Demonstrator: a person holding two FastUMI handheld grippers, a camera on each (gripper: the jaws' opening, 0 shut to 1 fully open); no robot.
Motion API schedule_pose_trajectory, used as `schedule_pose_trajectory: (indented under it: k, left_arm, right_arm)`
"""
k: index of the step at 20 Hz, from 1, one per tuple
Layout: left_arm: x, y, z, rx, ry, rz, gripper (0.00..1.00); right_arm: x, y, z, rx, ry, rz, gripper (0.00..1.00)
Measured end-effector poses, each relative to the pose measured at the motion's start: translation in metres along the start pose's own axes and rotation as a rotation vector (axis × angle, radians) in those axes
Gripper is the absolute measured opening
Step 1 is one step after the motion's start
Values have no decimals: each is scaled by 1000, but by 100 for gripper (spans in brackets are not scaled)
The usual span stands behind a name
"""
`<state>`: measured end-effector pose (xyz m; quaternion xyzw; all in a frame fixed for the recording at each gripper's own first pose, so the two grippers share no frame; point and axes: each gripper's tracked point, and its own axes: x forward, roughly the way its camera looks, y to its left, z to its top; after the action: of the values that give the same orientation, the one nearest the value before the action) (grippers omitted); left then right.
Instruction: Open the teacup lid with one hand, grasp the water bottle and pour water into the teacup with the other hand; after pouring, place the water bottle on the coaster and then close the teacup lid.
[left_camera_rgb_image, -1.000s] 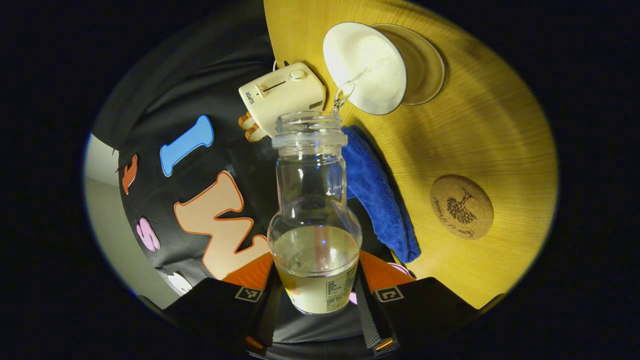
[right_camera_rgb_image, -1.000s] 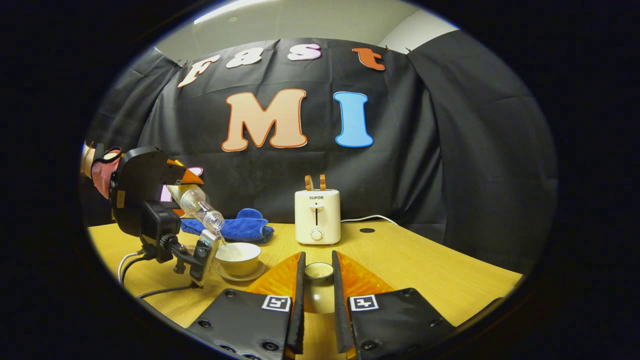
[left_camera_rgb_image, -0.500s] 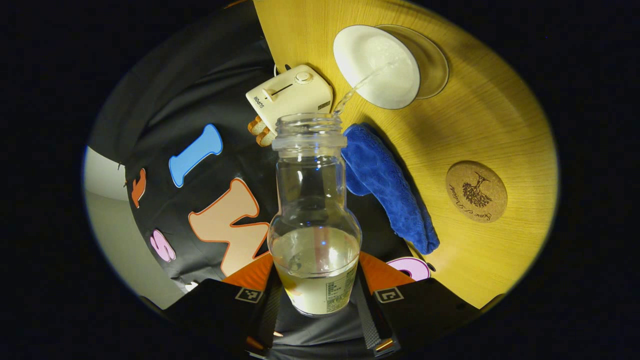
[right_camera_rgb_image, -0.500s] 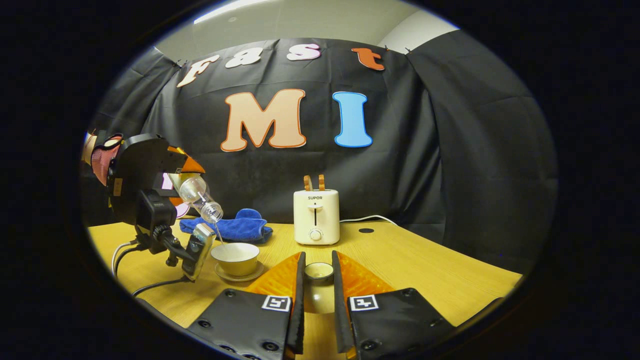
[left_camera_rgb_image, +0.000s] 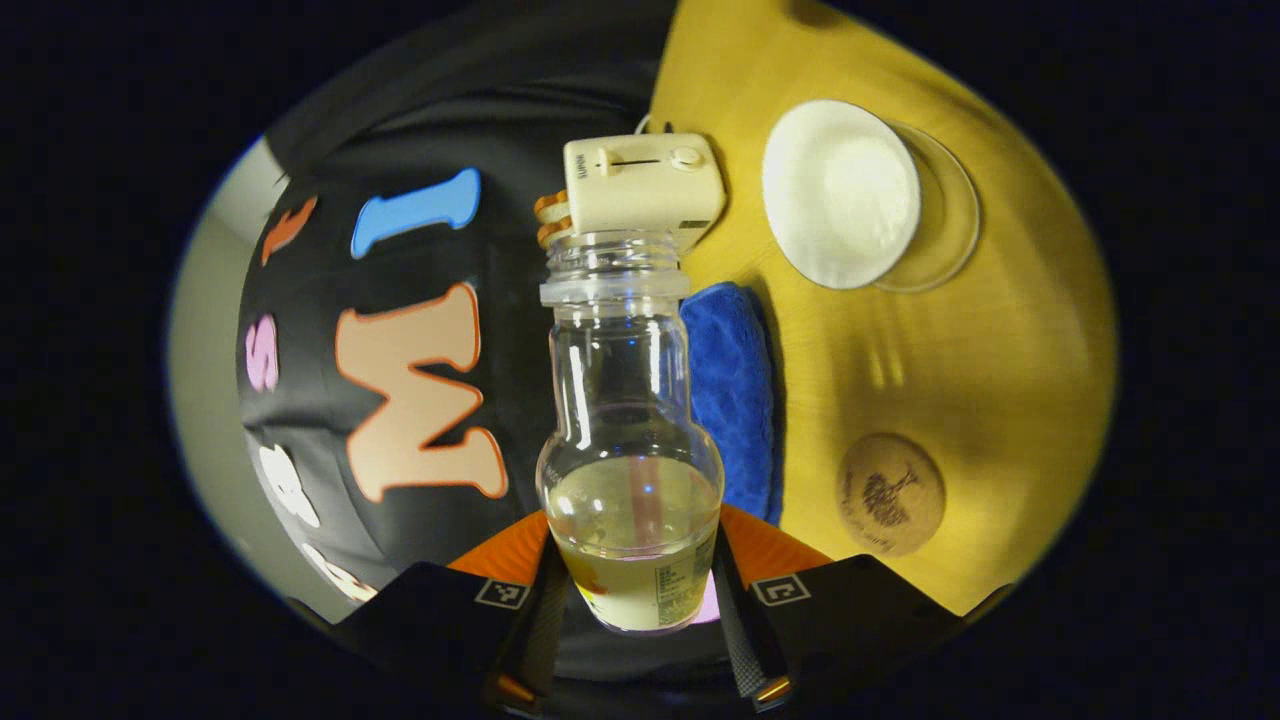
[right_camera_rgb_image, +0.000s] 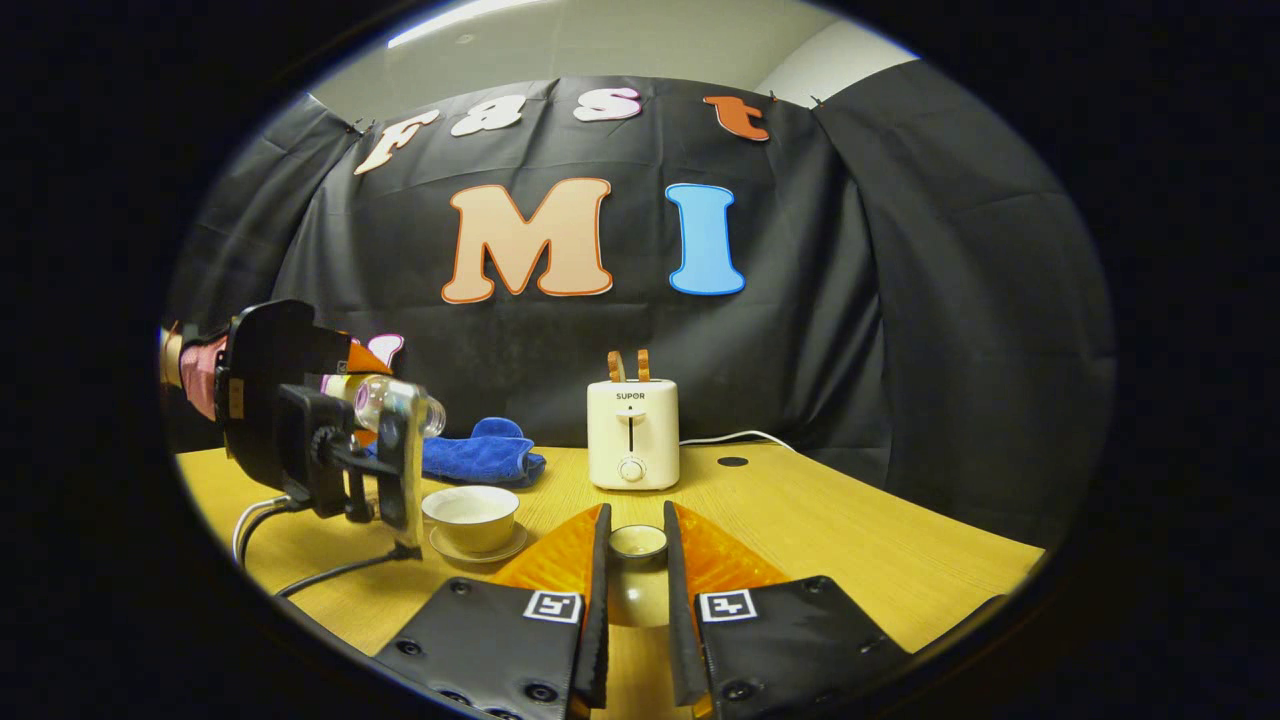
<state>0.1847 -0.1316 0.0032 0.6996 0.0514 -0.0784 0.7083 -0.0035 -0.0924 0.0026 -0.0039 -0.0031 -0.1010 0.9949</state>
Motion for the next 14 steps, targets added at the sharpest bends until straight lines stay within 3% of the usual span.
schedule_pose_trajectory:
  k: [6, 14]
  left_arm:
    - [-13, -30, 7, -628, -68, -54, 65]
    - [-24, -28, 35, -1356, -205, -122, 64]
  right_arm:
    - [0, 0, 1, 0, -3, 0, 29]
    - [0, 0, 0, -1, -2, 1, 28]
